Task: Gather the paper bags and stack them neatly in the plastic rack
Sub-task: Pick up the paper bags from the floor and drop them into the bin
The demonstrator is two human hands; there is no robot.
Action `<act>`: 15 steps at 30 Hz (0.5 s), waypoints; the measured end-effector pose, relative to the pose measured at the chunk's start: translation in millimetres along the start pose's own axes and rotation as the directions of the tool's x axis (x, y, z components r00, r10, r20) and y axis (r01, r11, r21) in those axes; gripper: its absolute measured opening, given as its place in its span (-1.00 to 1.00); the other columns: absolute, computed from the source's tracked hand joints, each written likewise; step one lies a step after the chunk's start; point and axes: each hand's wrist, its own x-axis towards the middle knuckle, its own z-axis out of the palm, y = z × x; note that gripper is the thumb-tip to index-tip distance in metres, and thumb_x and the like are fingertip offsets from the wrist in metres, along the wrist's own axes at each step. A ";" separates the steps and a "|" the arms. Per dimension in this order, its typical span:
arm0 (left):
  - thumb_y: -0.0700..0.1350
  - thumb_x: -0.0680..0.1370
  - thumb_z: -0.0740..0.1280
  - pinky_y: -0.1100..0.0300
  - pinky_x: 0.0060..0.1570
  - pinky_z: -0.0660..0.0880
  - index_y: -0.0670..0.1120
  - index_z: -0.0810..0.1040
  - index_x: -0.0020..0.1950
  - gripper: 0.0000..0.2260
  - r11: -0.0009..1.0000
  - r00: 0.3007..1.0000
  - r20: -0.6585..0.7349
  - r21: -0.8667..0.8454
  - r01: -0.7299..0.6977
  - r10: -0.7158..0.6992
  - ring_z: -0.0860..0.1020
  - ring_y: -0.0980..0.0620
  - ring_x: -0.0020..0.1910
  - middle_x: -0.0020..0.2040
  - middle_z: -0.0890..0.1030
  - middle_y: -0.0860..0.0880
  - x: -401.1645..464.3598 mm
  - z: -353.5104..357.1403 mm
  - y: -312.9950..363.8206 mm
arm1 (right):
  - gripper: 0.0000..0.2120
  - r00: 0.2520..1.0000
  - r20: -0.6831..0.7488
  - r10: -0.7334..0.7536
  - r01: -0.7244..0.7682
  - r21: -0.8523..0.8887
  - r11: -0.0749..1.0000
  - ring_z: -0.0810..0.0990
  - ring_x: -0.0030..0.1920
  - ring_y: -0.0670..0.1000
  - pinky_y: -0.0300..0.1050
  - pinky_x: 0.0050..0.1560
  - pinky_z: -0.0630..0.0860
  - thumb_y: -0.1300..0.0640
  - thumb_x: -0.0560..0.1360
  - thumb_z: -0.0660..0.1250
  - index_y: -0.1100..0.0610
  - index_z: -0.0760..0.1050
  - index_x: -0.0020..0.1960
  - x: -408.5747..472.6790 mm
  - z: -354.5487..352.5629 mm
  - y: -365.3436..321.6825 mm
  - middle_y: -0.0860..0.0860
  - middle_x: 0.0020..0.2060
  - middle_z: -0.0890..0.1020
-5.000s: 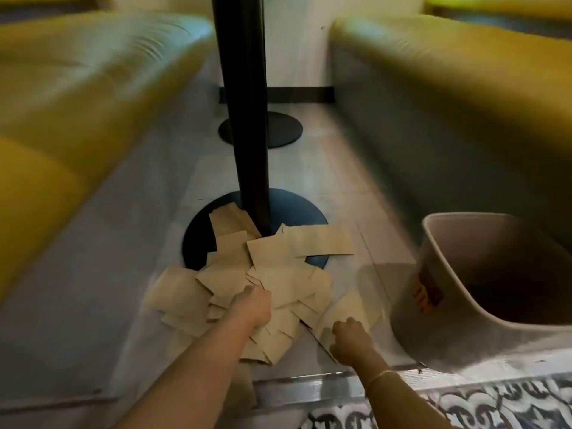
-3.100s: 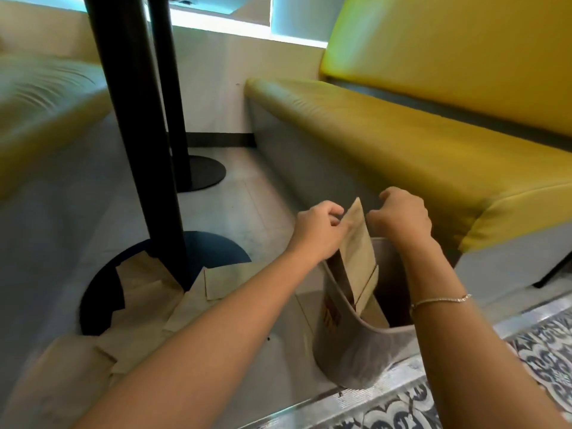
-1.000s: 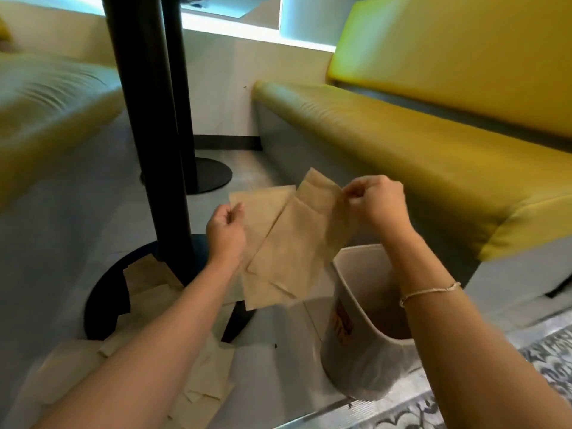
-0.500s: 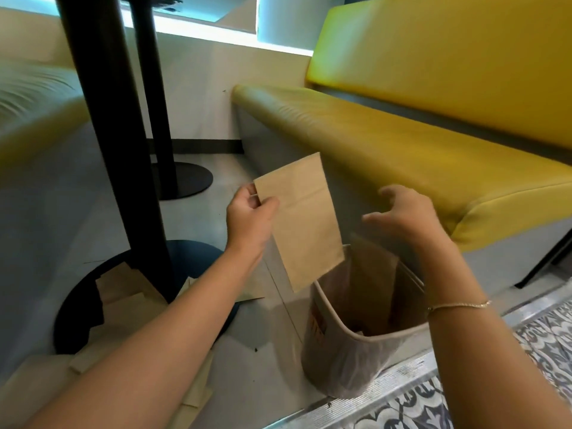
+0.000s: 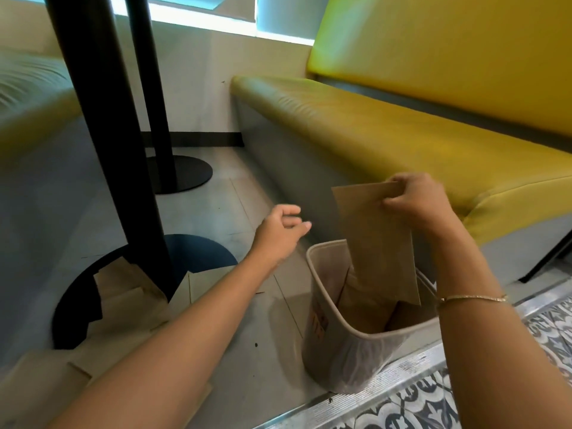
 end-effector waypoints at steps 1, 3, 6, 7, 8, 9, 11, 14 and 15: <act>-0.10 0.53 0.34 0.25 0.01 0.41 -0.02 0.44 0.24 -0.71 0.996 0.999 0.000 0.074 0.043 -0.043 0.49 0.08 0.09 0.15 0.54 0.01 -0.5 -3.0 -15.1 | -0.79 0.999 0.026 0.024 -0.024 0.002 1.000 0.54 -0.08 0.03 -0.13 -0.14 0.50 0.25 0.44 0.38 0.14 0.55 0.07 -2.4 11.3 3.0 0.10 -0.06 0.59; -0.10 0.54 0.34 0.25 0.00 0.38 -0.05 0.45 0.25 -0.71 0.965 0.993 0.006 0.235 0.115 -0.120 0.47 0.08 0.08 0.16 0.53 0.00 -2.2 -11.1 -47.9 | -0.76 0.996 0.036 0.076 -0.077 0.043 0.996 0.54 -0.09 -0.01 -0.17 -0.17 0.49 0.17 0.43 0.43 0.13 0.53 0.08 -6.9 37.3 4.1 0.05 -0.06 0.57; -0.10 0.54 0.33 0.21 0.09 0.39 -0.08 0.45 0.27 -0.69 0.874 0.975 0.008 0.444 0.197 -0.224 0.48 0.00 0.15 0.21 0.52 -0.06 -2.2 -28.7 -98.4 | -0.78 0.997 -0.013 0.079 -0.078 0.075 0.994 0.59 -0.07 0.03 -0.05 -0.06 0.59 0.15 0.48 0.38 0.13 0.53 0.11 -6.5 76.3 -12.0 0.05 -0.03 0.59; -0.10 0.54 0.32 0.21 0.10 0.37 -0.08 0.45 0.28 -0.69 0.833 0.965 -0.005 0.503 0.229 -0.262 0.47 -0.03 0.17 0.23 0.51 -0.08 -2.0 -35.9 -114.4 | -0.80 0.998 -0.018 0.054 -0.052 0.092 0.994 0.59 -0.06 0.03 -0.03 -0.02 0.60 0.15 0.49 0.36 0.13 0.53 0.11 -5.7 89.0 -20.2 0.05 -0.02 0.60; -0.10 0.55 0.31 0.22 0.09 0.37 -0.08 0.44 0.27 -0.69 0.790 0.955 -0.028 0.555 0.261 -0.295 0.47 -0.05 0.18 0.24 0.50 -0.09 -2.2 -44.0 -129.5 | -0.82 1.000 -0.014 0.023 -0.022 0.105 0.994 0.58 -0.07 0.01 -0.06 -0.01 0.59 0.16 0.50 0.34 0.12 0.54 0.10 -6.2 102.3 -29.0 0.03 -0.03 0.60; -0.10 0.55 0.30 0.20 0.09 0.38 -0.10 0.44 0.26 -0.71 0.741 0.945 -0.055 0.606 0.288 -0.322 0.47 -0.07 0.18 0.23 0.49 -0.10 -2.1 -52.5 -144.4 | -0.83 1.000 0.005 -0.010 0.009 0.111 0.994 0.57 -0.08 -0.02 -0.12 -0.02 0.56 0.16 0.52 0.32 0.12 0.54 0.10 -8.1 116.1 -37.5 0.01 -0.04 0.59; -0.10 0.55 0.28 0.12 0.08 0.45 -0.14 0.43 0.22 -0.73 0.629 0.933 -0.098 0.713 0.309 -0.347 0.49 -0.11 0.15 0.19 0.51 -0.13 -1.3 -70.3 -172.2 | -0.84 0.994 0.074 -0.083 0.075 0.108 0.991 0.55 -0.07 -0.05 -0.19 -0.05 0.51 0.16 0.53 0.30 0.10 0.55 0.09 -15.2 146.3 -50.4 0.00 -0.01 0.59; -0.16 0.55 0.24 0.10 0.13 0.44 -0.16 0.39 0.27 -0.71 0.474 0.923 -0.138 0.825 0.308 -0.358 0.47 -0.12 0.18 0.22 0.47 -0.14 3.3 -93.9 -209.9 | -0.82 0.958 0.239 -0.158 0.155 0.031 0.987 0.57 -0.03 -0.03 -0.19 -0.06 0.52 0.16 0.53 0.27 0.07 0.54 0.12 -29.6 194.1 -57.7 0.01 0.03 0.59; -0.17 0.55 0.23 0.13 0.12 0.43 -0.14 0.37 0.29 -0.70 0.422 0.924 -0.150 0.856 0.299 -0.351 0.46 -0.10 0.19 0.23 0.47 -0.14 5.7 -99.7 -219.8 | -0.81 0.940 0.302 -0.162 0.168 0.005 0.986 0.56 -0.04 -0.03 -0.18 -0.06 0.52 0.16 0.53 0.27 0.06 0.53 0.13 -35.2 209.6 -57.0 0.01 0.03 0.58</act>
